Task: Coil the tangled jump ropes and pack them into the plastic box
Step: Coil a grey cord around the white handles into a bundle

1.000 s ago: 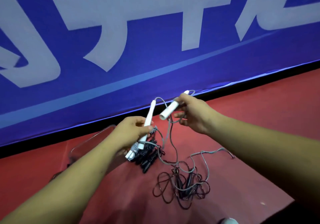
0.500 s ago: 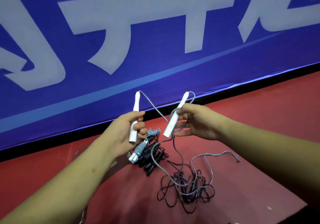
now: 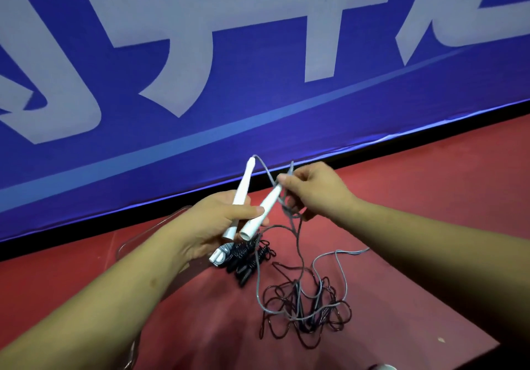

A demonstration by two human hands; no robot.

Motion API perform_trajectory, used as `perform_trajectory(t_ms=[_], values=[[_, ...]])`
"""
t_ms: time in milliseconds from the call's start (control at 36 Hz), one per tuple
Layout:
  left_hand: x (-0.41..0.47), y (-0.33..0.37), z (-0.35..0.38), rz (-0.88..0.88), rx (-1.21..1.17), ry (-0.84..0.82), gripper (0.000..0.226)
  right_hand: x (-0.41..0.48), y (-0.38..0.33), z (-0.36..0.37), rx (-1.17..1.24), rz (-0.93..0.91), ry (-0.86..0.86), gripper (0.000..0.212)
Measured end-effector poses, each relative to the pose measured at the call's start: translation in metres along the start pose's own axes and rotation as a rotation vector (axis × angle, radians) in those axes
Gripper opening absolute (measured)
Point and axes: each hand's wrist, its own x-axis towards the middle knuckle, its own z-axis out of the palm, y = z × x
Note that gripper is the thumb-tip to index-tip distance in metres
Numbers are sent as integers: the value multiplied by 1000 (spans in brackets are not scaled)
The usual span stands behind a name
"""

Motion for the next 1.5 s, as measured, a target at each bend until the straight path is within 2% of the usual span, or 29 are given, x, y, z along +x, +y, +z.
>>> perform_trajectory(t_ms=[83, 139, 194, 306, 361, 444, 556, 639, 694, 750, 889, 972, 1028, 1083, 1139, 1167, 1250, 1306, 1389, 1500], values=[[2, 1, -9, -9, 78, 18, 29, 12, 6, -12, 46, -29, 193, 28], [3, 0, -11, 9, 64, 61, 29, 15, 8, -19, 75, -43, 208, 24], [5, -3, -10, 48, -12, 126, 29, 10, 7, -19, 154, -6, 78, 14], [12, -13, -1, 123, -119, 214, 30, -3, 2, -10, 364, 86, -340, 14], [15, -16, 4, 138, -153, 240, 28, -4, -1, -4, 382, 75, -398, 23], [18, -15, 5, 146, -217, 237, 23, -1, -4, -3, 427, 78, -294, 29], [17, -8, 1, 170, -175, 229, 22, 7, 0, -15, 610, 134, -122, 30], [16, -7, 2, 151, -221, 193, 11, 7, 3, -21, 535, 110, -214, 24], [17, -9, 5, 115, -265, 109, 26, 3, 1, -16, 445, 72, -308, 18], [18, -13, 8, 101, -249, 26, 29, 0, -3, -8, 383, 40, -333, 17], [22, -14, 12, 177, -107, 44, 16, 1, -7, -7, 452, 105, -299, 29], [20, -15, 18, 254, 80, 80, 10, 3, -6, -9, 432, 76, -268, 23], [20, -15, 19, 233, 101, 101, 13, 5, -3, -11, 429, 43, -226, 23], [20, -15, 14, 220, 155, 135, 26, 7, -1, -13, 410, 22, -135, 26], [21, -14, 4, 251, 393, 200, 39, 11, 2, -16, 406, 55, -18, 30], [21, -12, -1, 259, 487, 220, 37, 14, 4, -19, 437, 88, 37, 32], [17, -8, -5, 197, 411, 66, 23, 20, 10, -31, 616, 145, 130, 34], [15, -4, -8, 172, 413, 7, 26, 20, 12, -35, 755, 146, 91, 29], [19, -4, -14, 221, 426, 126, 28, 16, 9, -31, 829, 143, -55, 25], [24, -5, 1, 229, 62, 181, 33, 10, -2, -15, 790, 142, -270, 32]])
